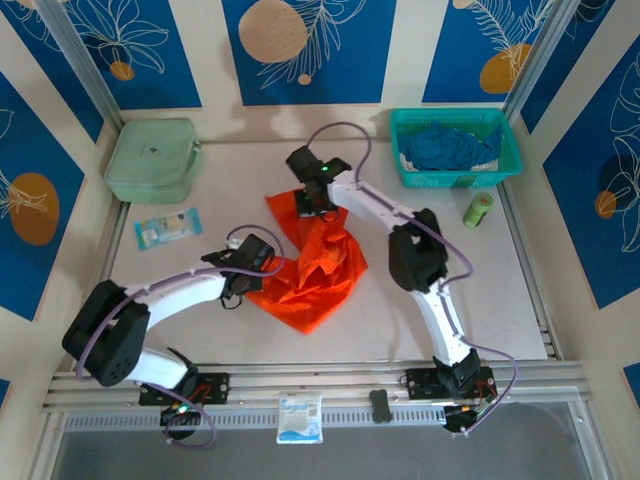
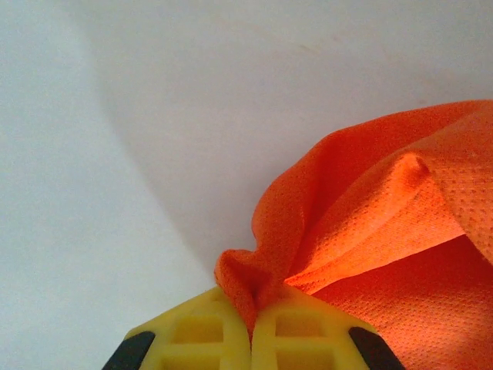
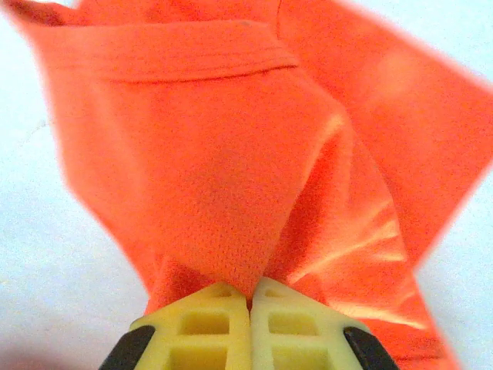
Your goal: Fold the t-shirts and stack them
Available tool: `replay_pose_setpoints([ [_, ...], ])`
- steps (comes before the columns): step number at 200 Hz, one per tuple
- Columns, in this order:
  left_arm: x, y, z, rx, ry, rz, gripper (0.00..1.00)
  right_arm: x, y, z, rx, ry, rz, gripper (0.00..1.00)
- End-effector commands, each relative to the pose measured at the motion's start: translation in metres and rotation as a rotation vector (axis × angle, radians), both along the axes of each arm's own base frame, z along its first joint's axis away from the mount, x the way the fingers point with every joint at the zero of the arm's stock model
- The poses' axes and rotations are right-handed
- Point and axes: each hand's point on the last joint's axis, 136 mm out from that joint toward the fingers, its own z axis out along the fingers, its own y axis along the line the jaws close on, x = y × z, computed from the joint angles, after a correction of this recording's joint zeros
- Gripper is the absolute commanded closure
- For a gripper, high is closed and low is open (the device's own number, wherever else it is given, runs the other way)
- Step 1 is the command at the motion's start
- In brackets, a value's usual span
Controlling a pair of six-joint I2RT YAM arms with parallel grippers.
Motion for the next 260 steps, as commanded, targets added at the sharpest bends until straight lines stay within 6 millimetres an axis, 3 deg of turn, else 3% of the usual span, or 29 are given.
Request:
replay_pose_setpoints([
  [1,-0.002,0.035,0.031,0.155,-0.036,0.055,1.0,0.002,-0.034,0.07,0.05,-0.162,-0.133,1.0],
  [25,0.007,0.043,0.044,0.173,-0.053,0.061,1.0,-0.016,-0.069,0.073,0.064,-0.141,-0.219,1.0],
  [65,0.038,0.043,0.056,0.18,-0.066,0.052,1.0,-0.06,-0.118,0.055,0.103,-0.088,-0.388,1.0],
  [101,0.06,0.034,0.062,0.178,-0.075,0.03,1.0,-0.11,-0.145,0.025,0.109,-0.043,-0.506,1.0],
  [122,0.063,0.027,0.057,0.157,-0.068,0.017,1.0,-0.138,-0.144,0.009,0.123,-0.023,-0.523,1.0],
  [136,0.061,0.025,0.052,0.142,-0.057,0.01,1.0,-0.154,-0.139,0.001,0.133,-0.019,-0.503,0.69],
  [149,0.057,0.026,0.047,0.142,-0.044,0.011,1.0,-0.162,-0.139,0.001,0.128,-0.023,-0.481,0.51],
  [178,0.046,0.031,0.042,0.138,-0.025,0.009,0.98,-0.171,-0.165,0.015,0.043,-0.043,-0.461,0.33],
  [183,0.044,0.032,0.041,0.137,-0.023,0.008,0.96,-0.173,-0.17,0.017,0.034,-0.045,-0.463,0.24],
  [195,0.039,0.033,0.041,0.129,-0.024,0.007,0.92,-0.176,-0.184,0.021,0.035,-0.047,-0.476,0.13],
  [222,0.033,0.036,0.044,0.119,-0.038,0.012,0.87,-0.187,-0.207,0.016,0.124,-0.009,-0.515,0.09],
  [260,0.034,0.035,0.05,0.112,-0.043,0.013,0.87,-0.206,-0.202,-0.013,0.257,0.12,-0.501,0.13],
])
